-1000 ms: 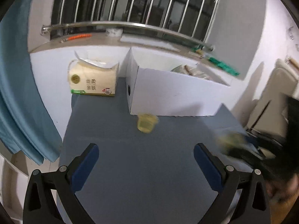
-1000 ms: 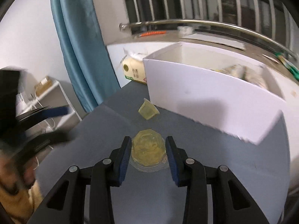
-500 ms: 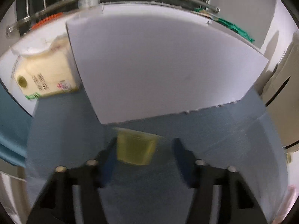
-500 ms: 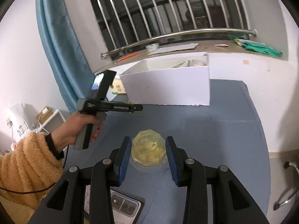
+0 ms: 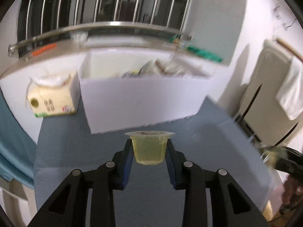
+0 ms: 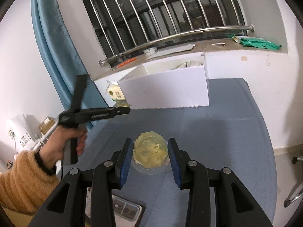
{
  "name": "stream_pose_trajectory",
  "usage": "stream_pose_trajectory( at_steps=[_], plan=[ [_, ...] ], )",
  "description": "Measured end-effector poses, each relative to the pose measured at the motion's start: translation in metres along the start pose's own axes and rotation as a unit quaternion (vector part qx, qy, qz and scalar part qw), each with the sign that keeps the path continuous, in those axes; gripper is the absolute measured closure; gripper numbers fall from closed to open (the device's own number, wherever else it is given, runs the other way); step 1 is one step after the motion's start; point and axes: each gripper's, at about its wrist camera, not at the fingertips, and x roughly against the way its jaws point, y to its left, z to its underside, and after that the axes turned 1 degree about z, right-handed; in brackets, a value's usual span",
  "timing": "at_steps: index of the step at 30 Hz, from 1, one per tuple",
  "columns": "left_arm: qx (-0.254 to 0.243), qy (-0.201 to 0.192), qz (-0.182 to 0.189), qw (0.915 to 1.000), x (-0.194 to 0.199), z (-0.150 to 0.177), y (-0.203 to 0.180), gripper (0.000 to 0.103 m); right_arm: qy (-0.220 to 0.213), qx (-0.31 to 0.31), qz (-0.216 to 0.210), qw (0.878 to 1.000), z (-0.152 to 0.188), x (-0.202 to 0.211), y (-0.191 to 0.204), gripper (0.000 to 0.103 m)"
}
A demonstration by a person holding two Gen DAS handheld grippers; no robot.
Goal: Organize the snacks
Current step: 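Drop the jelly cup into the box while the left gripper drops the other jelly cup in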
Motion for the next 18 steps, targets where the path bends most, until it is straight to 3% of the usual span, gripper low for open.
stream_pose_trajectory(
  at_steps=[3, 8, 11, 14, 18],
  plan=[
    [0.012, -0.035, 0.019, 0.9991, 0.023, -0.019, -0.002, 0.067, -0.009, 0.000, 0.002, 1.000, -0.022, -0.008, -0.001, 0.062],
    [0.013, -0.067, 0.014, 0.9976, 0.028, -0.073, 0.003, 0.067, -0.028, 0.010, 0.006, 1.000, -0.086, -0.034, -0.005, 0.062],
    [0.007, -0.069, -0.003, 0.9976, 0.009, -0.115, 0.009, 0.067, -0.027, 0.018, 0.023, 0.999, -0.134, -0.062, -0.010, 0.062],
    [0.024, -0.046, -0.005, 0.9986, -0.023, -0.154, 0.025, 0.067, -0.004, 0.014, 0.042, 0.999, -0.186, -0.107, -0.023, 0.062],
    [0.014, -0.026, -0.027, 0.9992, -0.053, -0.179, 0.031, 0.067, 0.026, 0.006, 0.073, 0.997, -0.230, -0.155, -0.043, 0.062]
  ],
)
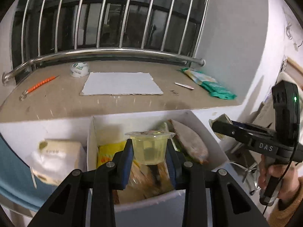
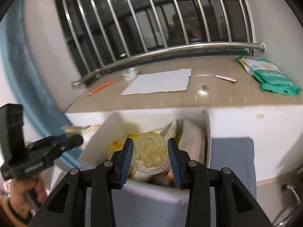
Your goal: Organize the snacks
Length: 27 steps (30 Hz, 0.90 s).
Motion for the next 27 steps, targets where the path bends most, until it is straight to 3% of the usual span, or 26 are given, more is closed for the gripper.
stream_pose_trajectory(
  at_steps=[4, 5, 6, 7, 8, 11, 14, 19, 22, 27],
  plan=[
    [-0.018, 0.013, -0.017, 0.9996, -0.018, -0.005, -0.001, 0.065, 0.015, -0.004, 0.015, 1.000, -0.010, -0.022, -0.007, 0.061],
    [-0.016, 0.019, -0.024, 0.9994, -0.021, -0.004, 0.000, 0.057, 0.018, -0.006, 0.013, 1.000, -0.011, -0.025, -0.008, 0.059],
    [-0.014, 0.027, -0.029, 0.9991, -0.025, -0.004, 0.001, 0.028, 0.024, -0.011, 0.003, 1.000, -0.012, -0.030, -0.010, 0.051],
    [-0.011, 0.031, -0.033, 0.9989, -0.028, -0.001, 0.002, 0.012, 0.034, -0.017, 0.001, 0.999, -0.012, -0.033, -0.011, 0.014],
    [-0.010, 0.023, -0.036, 0.9990, -0.025, 0.003, 0.002, 0.000, 0.033, -0.025, 0.013, 0.999, -0.011, -0.034, -0.013, 0.001],
    [-0.018, -0.020, -0.059, 0.9979, -0.010, 0.011, 0.001, 0.000, 0.001, -0.025, 0.030, 0.999, -0.010, -0.023, -0.016, 0.000],
    [-0.022, -0.029, -0.080, 0.9962, 0.002, 0.013, -0.003, 0.000, -0.005, -0.021, 0.031, 0.999, -0.007, -0.012, -0.015, 0.000],
    [-0.045, -0.076, -0.080, 0.9929, 0.040, 0.021, -0.018, 0.000, -0.030, 0.035, 0.091, 0.995, 0.001, 0.011, 0.005, 0.000],
    [-0.045, -0.096, -0.116, 0.9876, 0.063, 0.030, -0.027, 0.000, -0.032, 0.052, 0.087, 0.994, 0.007, 0.025, 0.018, 0.000],
    [-0.025, -0.074, -0.073, 0.9943, 0.101, 0.047, -0.035, 0.000, -0.067, 0.059, 0.070, 0.994, 0.023, 0.073, 0.035, 0.000]
  ],
)
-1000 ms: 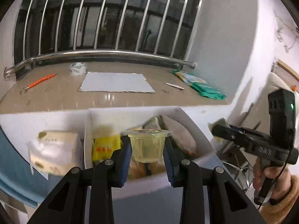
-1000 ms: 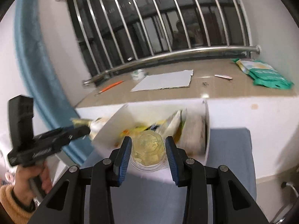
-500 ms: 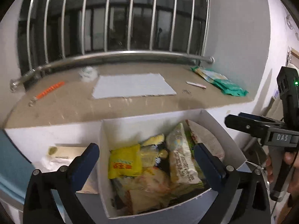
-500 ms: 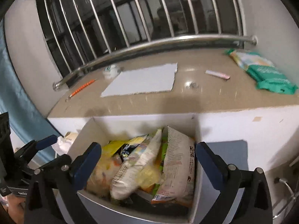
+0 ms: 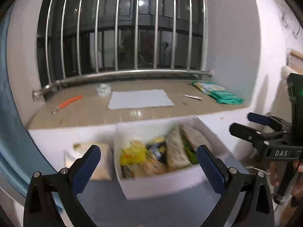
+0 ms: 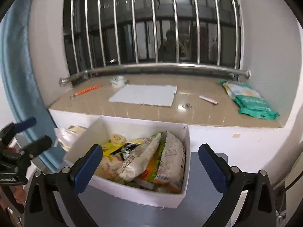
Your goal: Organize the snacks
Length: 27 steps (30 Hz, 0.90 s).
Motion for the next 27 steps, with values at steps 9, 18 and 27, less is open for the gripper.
stream_pose_trajectory(
  at_steps=[9, 18, 27],
  plan=[
    [-0.012, 0.004, 0.014, 0.9998, 0.096, 0.058, -0.038, 0.000, -0.018, 0.010, -0.062, 0.998, 0.047, 0.104, 0.034, 0.000],
    [0.053, 0.004, 0.036, 0.9979, 0.165, 0.120, -0.046, 0.000, 0.005, -0.025, -0.056, 0.998, 0.121, 0.172, 0.045, 0.000],
    [0.037, -0.007, 0.030, 0.9989, 0.198, 0.132, -0.057, 0.000, -0.011, 0.000, -0.053, 0.999, 0.139, 0.209, 0.066, 0.000]
  ],
)
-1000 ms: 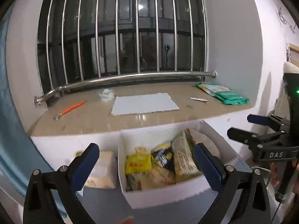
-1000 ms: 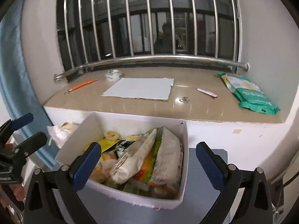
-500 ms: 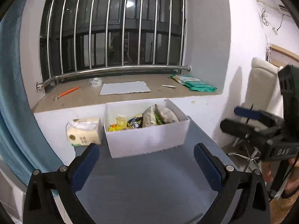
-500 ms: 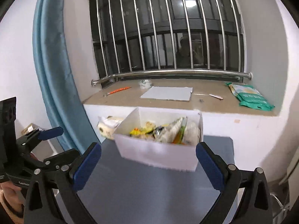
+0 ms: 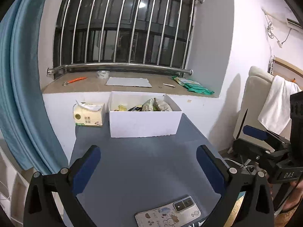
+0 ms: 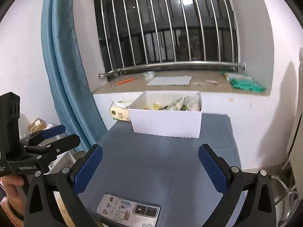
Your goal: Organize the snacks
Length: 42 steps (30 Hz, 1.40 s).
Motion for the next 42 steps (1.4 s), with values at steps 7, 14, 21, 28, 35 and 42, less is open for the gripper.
stream_pose_trajectory(
  at_steps=[7, 14, 21, 28, 35, 42],
  plan=[
    [-0.013, 0.001, -0.004, 0.9999, -0.002, -0.002, -0.005, 0.000, 0.000, 0.008, -0.001, 1.000, 0.002, 0.001, 0.005, 0.000],
    [-0.012, 0.004, -0.004, 0.9999, -0.005, -0.003, -0.006, 0.000, 0.005, -0.005, 0.004, 1.000, 0.005, 0.000, -0.003, 0.000],
    [-0.013, 0.004, -0.007, 0.9999, -0.005, -0.004, -0.006, 0.000, 0.006, -0.013, -0.005, 1.000, 0.006, 0.001, -0.005, 0.000],
    [-0.016, 0.005, -0.006, 0.9998, -0.006, -0.003, -0.008, 0.000, 0.007, -0.011, -0.004, 1.000, 0.007, 0.002, -0.006, 0.000],
    [-0.017, 0.006, -0.007, 0.9998, -0.007, -0.003, -0.007, 0.000, 0.006, -0.010, -0.004, 1.000, 0.008, 0.002, -0.003, 0.000],
    [-0.017, 0.007, -0.007, 0.9998, -0.007, -0.003, -0.006, 0.000, 0.007, -0.009, -0.005, 1.000, 0.008, 0.001, -0.003, 0.000]
  ],
)
